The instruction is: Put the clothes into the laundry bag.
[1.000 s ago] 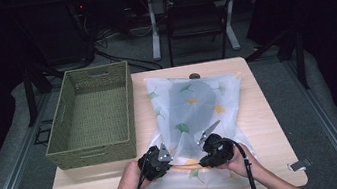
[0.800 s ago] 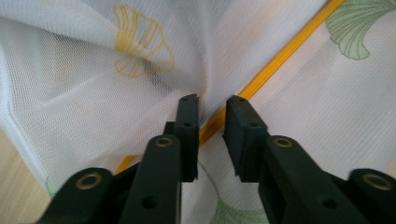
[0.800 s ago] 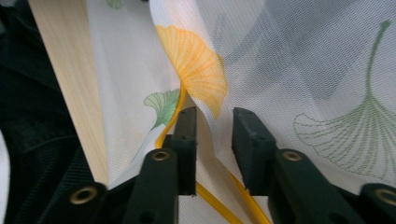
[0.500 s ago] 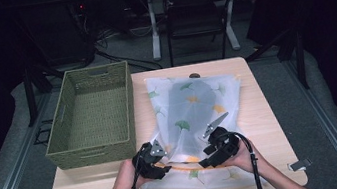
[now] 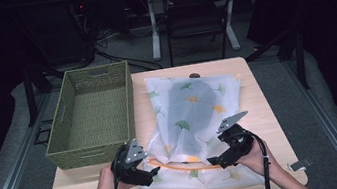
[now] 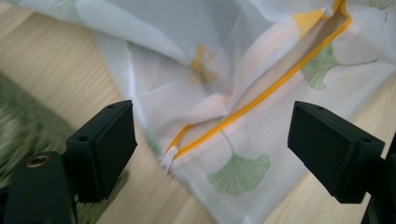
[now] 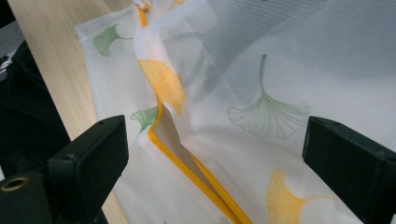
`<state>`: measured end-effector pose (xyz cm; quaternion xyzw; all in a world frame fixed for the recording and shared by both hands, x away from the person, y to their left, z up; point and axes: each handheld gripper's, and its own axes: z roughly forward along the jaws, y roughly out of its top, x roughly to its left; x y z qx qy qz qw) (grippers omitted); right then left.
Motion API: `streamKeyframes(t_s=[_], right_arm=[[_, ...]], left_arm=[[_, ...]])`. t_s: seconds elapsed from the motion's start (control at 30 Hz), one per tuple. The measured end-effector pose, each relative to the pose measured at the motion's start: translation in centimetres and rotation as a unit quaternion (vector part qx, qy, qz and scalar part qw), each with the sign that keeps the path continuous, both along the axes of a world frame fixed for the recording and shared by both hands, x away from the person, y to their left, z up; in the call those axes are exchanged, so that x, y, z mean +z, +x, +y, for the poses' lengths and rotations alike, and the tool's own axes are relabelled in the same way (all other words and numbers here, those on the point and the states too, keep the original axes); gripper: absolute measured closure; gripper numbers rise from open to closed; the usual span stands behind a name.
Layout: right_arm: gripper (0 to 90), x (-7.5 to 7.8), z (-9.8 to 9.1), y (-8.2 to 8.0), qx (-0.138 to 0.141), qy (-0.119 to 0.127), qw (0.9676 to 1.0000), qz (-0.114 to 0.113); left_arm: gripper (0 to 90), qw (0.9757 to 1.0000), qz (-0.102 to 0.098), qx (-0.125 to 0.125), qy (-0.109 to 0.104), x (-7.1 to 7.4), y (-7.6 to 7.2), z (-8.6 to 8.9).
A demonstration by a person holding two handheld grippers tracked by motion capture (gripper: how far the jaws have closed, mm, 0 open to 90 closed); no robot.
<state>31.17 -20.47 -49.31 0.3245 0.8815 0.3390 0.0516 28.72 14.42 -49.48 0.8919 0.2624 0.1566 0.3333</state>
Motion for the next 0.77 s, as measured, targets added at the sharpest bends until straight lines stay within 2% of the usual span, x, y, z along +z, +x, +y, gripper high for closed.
streamKeyframes(t_s=[0.07,0.1,0.13,0.17,0.2,0.23,0.27,0.3,0.33,0.37,0.4,0.47,0.53,0.6,0.63,0.67,0.77], right_arm=[[6.3,0.3,-1.4,-0.7,-0.022,0.002,0.9996,-0.015],[6.3,0.3,-1.4,-0.7,-0.022,0.002,0.9996,-0.015],[5.1,0.2,-2.5,-1.2,-0.041,-0.004,0.9989,-0.023],[5.1,0.2,-2.5,-1.2,-0.041,-0.004,0.9989,-0.023],[5.1,0.0,-3.8,-1.7,-0.061,-0.011,0.9976,-0.03],[5.1,-0.2,-4.5,-2.0,-0.07,-0.01,0.997,-0.031],[5.1,-0.3,-5.1,-2.3,-0.082,-0.011,0.9961,-0.031],[5.1,-0.3,-5.1,-2.3,-0.082,-0.011,0.9961,-0.031],[5.2,-0.6,-6.3,-2.7,-0.105,-0.01,0.994,-0.03],[5.2,-0.6,-6.3,-2.7,-0.105,-0.01,0.994,-0.03],[5.6,-0.9,-7.3,-3.3,-0.126,-0.001,0.9916,-0.028],[5.6,-1.0,-7.6,-3.6,-0.132,0.001,0.9908,-0.027],[3.8,-1.3,-8.3,-4.1,-0.146,-0.012,0.989,-0.021],[3.3,-1.4,-8.5,-4.1,-0.15,-0.014,0.9884,-0.017],[3.2,-1.5,-8.6,-4.1,-0.155,-0.014,0.9877,-0.016],[3.3,-1.5,-8.8,-4.1,-0.163,-0.004,0.9866,-0.016],[2.7,-1.5,-8.7,-4.0,-0.163,-0.007,0.9864,-0.019]], left_arm=[[15.2,1.0,0.0,0.01,-0.001,0.1,-0.3,1.1],[15.2,0.9999,-0.003,0.017,0.0,0.0,-0.5,1.7],[15.2,0.9995,0.0,0.032,0.001,-0.1,-0.8,2.9],[15.2,0.9995,0.0,0.032,0.001,-0.1,-0.8,2.9],[15.2,0.9992,0.002,0.041,-0.001,-0.2,-0.9,3.5],[15.2,0.9985,0.005,0.055,0.002,-0.3,-1.2,4.7],[15.2,0.998,0.007,0.064,0.0,-0.4,-1.3,5.3],[15.1,0.998,0.007,0.064,0.0,-0.4,-1.3,5.3],[15.1,0.9974,0.008,0.071,0.001,-0.5,-1.4,5.8],[15.1,0.9968,0.013,0.079,0.003,-0.7,-1.5,6.3],[14.7,0.9954,0.014,0.094,0.004,-0.9,-1.9,7.2],[14.7,0.9949,0.018,0.1,0.005,-1.1,-2.1,7.6],[14.3,0.9931,0.024,0.114,0.013,-1.7,-2.5,8.6],[14.2,0.9927,0.03,0.117,0.01,-2.0,-2.6,8.9],[13.9,0.9924,0.034,0.117,0.014,-2.2,-2.6,9.0],[13.0,0.9922,0.036,0.117,0.024,-2.3,-2.5,9.0],[12.2,0.9918,0.044,0.118,0.022,-2.4,-2.2,9.0]])
